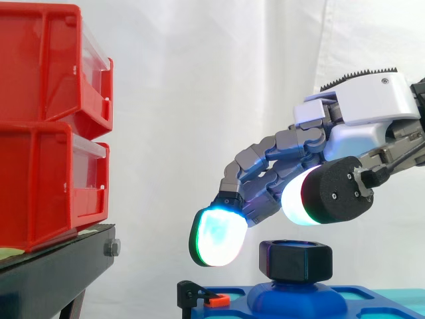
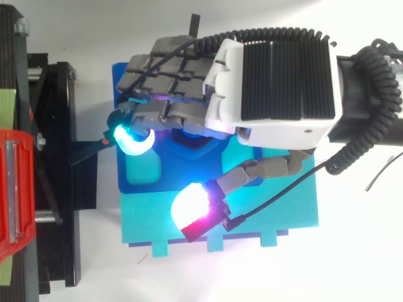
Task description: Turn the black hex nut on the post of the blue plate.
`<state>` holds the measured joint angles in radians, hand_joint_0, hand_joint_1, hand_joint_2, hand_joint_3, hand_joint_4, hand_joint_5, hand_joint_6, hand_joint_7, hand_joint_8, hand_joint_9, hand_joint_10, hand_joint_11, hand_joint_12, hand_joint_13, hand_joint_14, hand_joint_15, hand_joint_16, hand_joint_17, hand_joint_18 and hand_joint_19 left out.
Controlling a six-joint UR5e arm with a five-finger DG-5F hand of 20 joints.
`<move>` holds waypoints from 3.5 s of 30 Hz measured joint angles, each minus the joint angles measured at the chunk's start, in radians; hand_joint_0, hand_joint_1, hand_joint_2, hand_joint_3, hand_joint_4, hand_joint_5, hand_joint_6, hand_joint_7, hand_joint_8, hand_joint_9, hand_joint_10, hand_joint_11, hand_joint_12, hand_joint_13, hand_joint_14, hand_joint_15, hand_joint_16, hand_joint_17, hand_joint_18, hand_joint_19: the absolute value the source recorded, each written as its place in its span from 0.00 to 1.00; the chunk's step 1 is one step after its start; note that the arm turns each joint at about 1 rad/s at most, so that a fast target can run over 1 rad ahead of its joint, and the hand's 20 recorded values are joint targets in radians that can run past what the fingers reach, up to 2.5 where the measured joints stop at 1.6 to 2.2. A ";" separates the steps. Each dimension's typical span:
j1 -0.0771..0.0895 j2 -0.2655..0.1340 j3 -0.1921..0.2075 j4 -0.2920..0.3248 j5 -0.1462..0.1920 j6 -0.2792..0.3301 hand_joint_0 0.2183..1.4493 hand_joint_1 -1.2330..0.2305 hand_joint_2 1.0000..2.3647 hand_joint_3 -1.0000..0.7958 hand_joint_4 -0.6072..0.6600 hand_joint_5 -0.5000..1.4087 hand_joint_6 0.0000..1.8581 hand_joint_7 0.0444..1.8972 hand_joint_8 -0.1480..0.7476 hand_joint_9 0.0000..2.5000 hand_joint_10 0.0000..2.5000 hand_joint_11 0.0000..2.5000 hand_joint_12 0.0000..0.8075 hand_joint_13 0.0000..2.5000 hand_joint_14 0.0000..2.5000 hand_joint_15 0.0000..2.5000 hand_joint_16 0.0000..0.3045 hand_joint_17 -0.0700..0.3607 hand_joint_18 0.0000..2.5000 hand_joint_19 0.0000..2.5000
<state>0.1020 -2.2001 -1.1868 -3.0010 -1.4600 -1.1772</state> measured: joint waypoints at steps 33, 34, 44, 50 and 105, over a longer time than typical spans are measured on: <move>-0.024 0.000 -0.001 -0.071 -0.044 0.000 0.19 0.51 0.00 0.28 0.67 0.16 0.27 0.42 0.48 0.15 0.00 0.00 0.50 0.12 0.00 0.00 0.18 0.45 0.09 0.07; -0.025 0.000 -0.001 -0.072 -0.046 0.000 0.19 0.51 0.00 0.28 0.67 0.16 0.27 0.42 0.48 0.15 0.00 0.00 0.50 0.12 0.00 0.00 0.18 0.45 0.10 0.07; -0.046 0.000 0.000 -0.072 -0.080 -0.001 0.19 0.51 0.00 0.28 0.67 0.16 0.27 0.42 0.48 0.15 0.00 0.00 0.50 0.12 0.00 0.01 0.18 0.45 0.09 0.07; -0.070 0.000 0.000 -0.073 -0.118 -0.002 0.19 0.51 0.00 0.28 0.67 0.16 0.27 0.42 0.48 0.15 0.00 0.00 0.50 0.13 0.00 0.00 0.18 0.45 0.09 0.07; 0.013 0.000 0.031 -0.051 -0.004 -0.002 0.19 0.51 0.00 0.28 0.68 0.17 0.27 0.42 0.48 0.16 0.00 0.00 0.50 0.13 0.00 0.01 0.18 0.44 0.08 0.07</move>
<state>0.1148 -2.2005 -1.1554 -3.0523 -1.4644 -1.1795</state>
